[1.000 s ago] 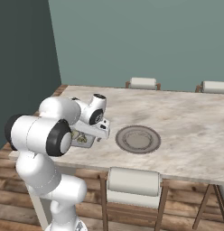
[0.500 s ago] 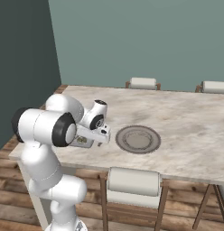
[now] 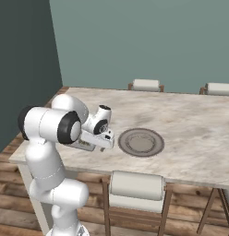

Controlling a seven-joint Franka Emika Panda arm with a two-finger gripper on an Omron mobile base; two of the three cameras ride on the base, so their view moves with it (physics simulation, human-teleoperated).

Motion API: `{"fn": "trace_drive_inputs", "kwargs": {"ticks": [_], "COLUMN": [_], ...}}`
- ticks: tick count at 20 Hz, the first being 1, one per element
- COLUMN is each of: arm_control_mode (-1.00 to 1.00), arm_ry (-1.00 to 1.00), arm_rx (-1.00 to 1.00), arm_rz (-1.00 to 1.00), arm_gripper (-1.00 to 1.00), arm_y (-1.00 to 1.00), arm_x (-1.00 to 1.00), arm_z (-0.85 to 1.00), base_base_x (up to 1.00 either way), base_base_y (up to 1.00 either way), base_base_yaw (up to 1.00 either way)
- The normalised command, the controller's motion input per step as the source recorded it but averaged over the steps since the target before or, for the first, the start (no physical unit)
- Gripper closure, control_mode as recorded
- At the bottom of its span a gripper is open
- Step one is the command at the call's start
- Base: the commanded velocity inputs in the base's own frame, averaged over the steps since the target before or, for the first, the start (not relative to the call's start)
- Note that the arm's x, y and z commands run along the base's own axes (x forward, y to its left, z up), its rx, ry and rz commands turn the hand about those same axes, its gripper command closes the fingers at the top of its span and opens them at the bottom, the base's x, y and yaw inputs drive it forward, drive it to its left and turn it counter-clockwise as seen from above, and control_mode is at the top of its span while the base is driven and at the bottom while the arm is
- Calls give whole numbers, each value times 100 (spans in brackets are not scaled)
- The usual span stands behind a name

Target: Place two dumplings into each of the tupperware containers and then place the containers in the fridge.

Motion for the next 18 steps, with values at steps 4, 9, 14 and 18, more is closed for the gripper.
{"fn": "trace_drive_inputs", "kwargs": {"ticks": [4, 9, 14, 18], "arm_control_mode": [-100, -100, -100, -100], "arm_ry": [0, -2, -12, -11], "arm_rx": [-1, 0, 0, -2], "arm_rz": [0, -8, -19, -23], "arm_gripper": [100, 100, 100, 100], "arm_y": [5, 11, 39, 28], "arm_x": [-3, -31, -31, -44], "arm_z": [-24, -19, -3, 11], "base_base_x": [0, 0, 0, 0], "base_base_y": [0, 0, 0, 0], "base_base_yaw": [0, 0, 0, 0]}}
